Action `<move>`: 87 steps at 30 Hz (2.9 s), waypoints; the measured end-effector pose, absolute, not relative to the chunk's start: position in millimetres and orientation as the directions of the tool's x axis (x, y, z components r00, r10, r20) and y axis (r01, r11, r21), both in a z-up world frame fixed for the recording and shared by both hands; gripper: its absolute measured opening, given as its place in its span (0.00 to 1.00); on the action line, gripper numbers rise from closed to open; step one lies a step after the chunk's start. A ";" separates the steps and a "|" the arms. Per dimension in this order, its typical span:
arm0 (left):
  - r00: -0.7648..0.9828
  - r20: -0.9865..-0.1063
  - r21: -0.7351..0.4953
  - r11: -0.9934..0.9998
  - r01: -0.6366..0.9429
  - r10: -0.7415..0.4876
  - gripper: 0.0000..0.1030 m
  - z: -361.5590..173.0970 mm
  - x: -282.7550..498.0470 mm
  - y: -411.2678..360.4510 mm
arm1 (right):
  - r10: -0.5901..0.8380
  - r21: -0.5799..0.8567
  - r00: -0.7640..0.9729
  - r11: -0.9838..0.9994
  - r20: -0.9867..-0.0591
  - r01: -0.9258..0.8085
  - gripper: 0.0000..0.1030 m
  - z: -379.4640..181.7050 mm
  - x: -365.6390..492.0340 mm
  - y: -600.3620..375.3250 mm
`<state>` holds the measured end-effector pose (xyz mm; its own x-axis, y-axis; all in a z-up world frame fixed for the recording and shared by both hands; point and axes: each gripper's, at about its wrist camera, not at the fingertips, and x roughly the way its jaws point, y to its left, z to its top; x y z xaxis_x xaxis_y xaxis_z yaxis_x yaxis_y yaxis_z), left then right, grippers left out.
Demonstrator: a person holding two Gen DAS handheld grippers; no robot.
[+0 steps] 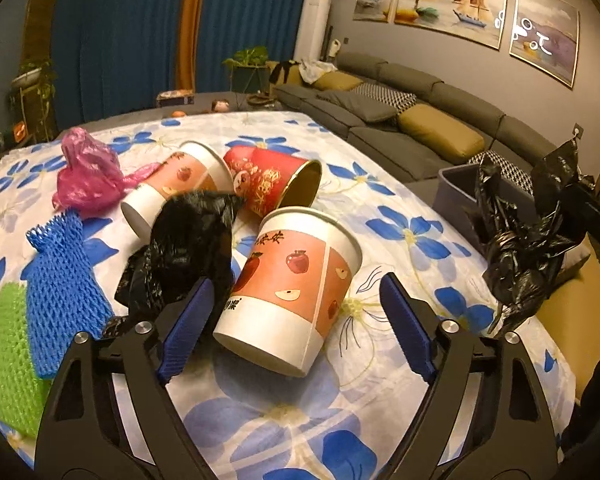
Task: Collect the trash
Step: 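Grasp the white-and-orange paper cup with the left tool, then carry the black bag and paper cup over the grey bin with both tools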
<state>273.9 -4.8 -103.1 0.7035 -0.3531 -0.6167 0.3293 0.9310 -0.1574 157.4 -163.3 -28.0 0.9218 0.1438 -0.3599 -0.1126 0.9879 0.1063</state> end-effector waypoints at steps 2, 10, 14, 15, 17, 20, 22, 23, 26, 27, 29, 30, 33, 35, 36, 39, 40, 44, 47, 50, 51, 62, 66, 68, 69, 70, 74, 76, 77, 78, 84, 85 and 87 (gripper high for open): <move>0.691 -0.627 -0.168 0.928 0.332 -0.360 0.73 -105.5 277.0 -4.6 | 0.143 0.105 0.922 0.988 -0.361 -0.112 0.03 -28.7 157.8 -163.7; 0.672 -0.638 -0.173 0.920 0.353 -0.378 0.59 -107.4 277.5 -7.7 | 0.140 0.105 0.921 0.988 -0.364 -0.109 0.03 -28.5 160.8 -162.5; 0.683 -0.629 -0.169 0.923 0.346 -0.371 0.55 -106.0 272.5 -6.9 | 0.138 0.105 0.922 0.989 -0.363 -0.107 0.03 -28.1 161.4 -162.9; 0.686 -0.623 -0.180 0.922 0.343 -0.376 0.54 -103.9 269.7 -5.7 | 0.138 0.105 0.922 0.989 -0.362 -0.107 0.03 -27.3 161.0 -163.4; 0.698 -0.605 -0.193 0.921 0.340 -0.384 0.54 -98.0 264.2 -3.6 | 0.134 0.103 0.924 0.989 -0.358 -0.103 0.03 -26.0 159.2 -163.2; 0.724 -0.565 -0.201 0.917 0.345 -0.396 0.53 -84.8 252.4 -1.5 | 0.129 0.103 0.927 0.990 -0.352 -0.098 0.03 -23.0 157.6 -165.6; 0.738 -0.546 -0.201 0.917 0.345 -0.397 0.53 -77.0 245.7 -1.0 | 0.127 0.103 0.929 0.990 -0.347 -0.097 0.03 -21.2 155.8 -167.1; 0.744 -0.536 -0.203 0.916 0.345 -0.399 0.53 -72.6 241.9 -0.9 | 0.126 0.102 0.930 0.990 -0.344 -0.097 0.03 -20.1 154.6 -167.6; 0.756 -0.515 -0.204 0.914 0.351 -0.405 0.53 -64.1 233.9 -2.6 | 0.122 0.100 0.934 0.991 -0.336 -0.094 0.03 -18.8 151.4 -168.6; 0.761 -0.506 -0.202 0.913 0.355 -0.407 0.53 -60.2 230.0 -4.3 | 0.120 0.099 0.935 0.991 -0.333 -0.092 0.03 -18.2 150.4 -169.0; 0.766 -0.494 -0.198 0.911 0.362 -0.411 0.53 -54.8 224.4 -7.3 | 0.115 0.097 0.938 0.991 -0.326 -0.088 0.03 -16.4 147.0 -169.6; 0.770 -0.487 -0.194 0.911 0.364 -0.411 0.53 -51.2 222.0 -8.9 | 0.112 0.096 0.940 0.992 -0.321 -0.085 0.03 -15.0 145.4 -170.6; 0.777 -0.466 -0.192 0.906 0.378 -0.423 0.53 -41.1 215.2 -14.5 | 0.104 0.095 0.944 0.992 -0.313 -0.078 0.03 -12.9 142.0 -174.1; 0.779 -0.456 -0.190 0.902 0.387 -0.430 0.53 -35.4 212.2 -19.3 | 0.096 0.094 0.947 0.993 -0.308 -0.070 0.03 -10.6 140.9 -176.9; 0.781 -0.449 -0.187 0.900 0.393 -0.434 0.53 -31.6 210.1 -23.0 | 0.091 0.095 0.948 0.993 -0.304 -0.065 0.03 -9.4 140.0 -178.8; 0.781 -0.438 -0.184 0.894 0.408 -0.446 0.53 -25.2 207.1 -32.2 | 0.080 0.094 0.952 0.994 -0.297 -0.054 0.03 -7.5 138.1 -183.3; 0.780 -0.435 -0.184 0.893 0.412 -0.449 0.53 -23.2 206.8 -35.4 | 0.076 0.094 0.953 0.994 -0.294 -0.050 0.03 -6.8 137.8 -184.9; 0.774 -0.424 -0.182 0.881 0.436 -0.471 0.53 -14.9 207.9 -51.0 | 0.054 0.089 0.957 0.996 -0.286 -0.030 0.03 -4.5 136.5 -193.6; 0.767 -0.419 -0.175 0.872 0.457 -0.486 0.53 -10.0 209.5 -67.1 | 0.030 0.087 0.960 0.996 -0.279 -0.006 0.03 -2.3 136.1 -202.9; 0.760 -0.408 -0.172 0.860 0.481 -0.507 0.53 -3.9 211.3 -84.6 | -0.003 0.086 0.963 0.996 -0.268 0.027 0.03 0.4 137.0 -215.8; 0.757 -0.403 -0.170 0.855 0.491 -0.515 0.53 -1.6 211.8 -91.8 | -0.012 0.087 0.964 0.996 -0.266 0.037 0.03 1.3 137.6 -219.2; 0.704 -0.406 -0.175 0.806 0.565 -0.582 0.53 -1.5 232.0 -158.7 | -0.126 0.112 0.957 0.981 -0.260 0.159 0.03 -1.0 145.1 -274.1; 0.694 -0.409 -0.182 0.798 0.575 -0.593 0.53 -5.6 238.0 -174.0 | -0.137 0.136 0.954 0.975 -0.265 0.178 0.03 -3.8 150.2 -290.5; 0.691 -0.410 -0.182 0.796 0.577 -0.595 0.53 -6.4 240.4 -180.6 | -0.140 0.144 0.954 0.973 -0.266 0.183 0.03 -5.0 151.4 -292.8; 0.689 -0.412 -0.183 0.795 0.579 -0.597 0.53 -7.4 242.1 -184.8 | -0.141 0.148 0.953 0.971 -0.268 0.185 0.03 -6.3 152.5 -295.3; 0.686 -0.413 -0.185 0.793 0.581 -0.599 0.53 -8.8 243.4 -187.5 | -0.142 0.151 0.952 0.971 -0.270 0.188 0.03 -6.3 153.5 -297.3; 0.676 -0.419 -0.188 0.787 0.588 -0.606 0.53 -12.9 247.9 -199.8 | -0.151 0.159 0.950 0.967 -0.273 0.199 0.03 -8.4 156.2 -301.6; 0.672 -0.423 -0.188 0.785 0.591 -0.608 0.53 -15.8 251.1 -205.1 | -0.154 0.166 0.948 0.965 -0.277 0.205 0.03 -9.4 159.6 -307.8; 0.670 -0.424 -0.190 0.783 0.593 -0.610 0.53 -17.2 252.5 -207.4 | -0.154 0.168 0.948 0.964 -0.279 0.206 0.03 -9.9 161.2 -309.8; 0.668 -0.425 -0.190 0.782 0.594 -0.611 0.53 -17.4 252.7 -209.6 | -0.155 0.170 0.947 0.963 -0.282 0.208 0.03 -11.4 162.5 -310.7; 0.660 -0.428 -0.194 0.776 0.600 -0.617 0.53 -22.1 257.7 -218.7 | -0.155 0.182 0.943 0.960 -0.294 0.215 0.03 -14.5 169.2 -314.0; 0.659 -0.429 -0.195 0.776 0.600 -0.618 0.53 -23.0 258.8 -220.4 | -0.155 0.183 0.943 0.959 -0.296 0.215 0.03 -15.5 168.9 -313.8; 0.656 -0.430 -0.198 0.774 0.602 -0.620 0.53 -24.9 261.1 -224.2 | -0.156 0.184 0.942 0.959 -0.297 0.217 0.03 -15.8 168.1 -314.3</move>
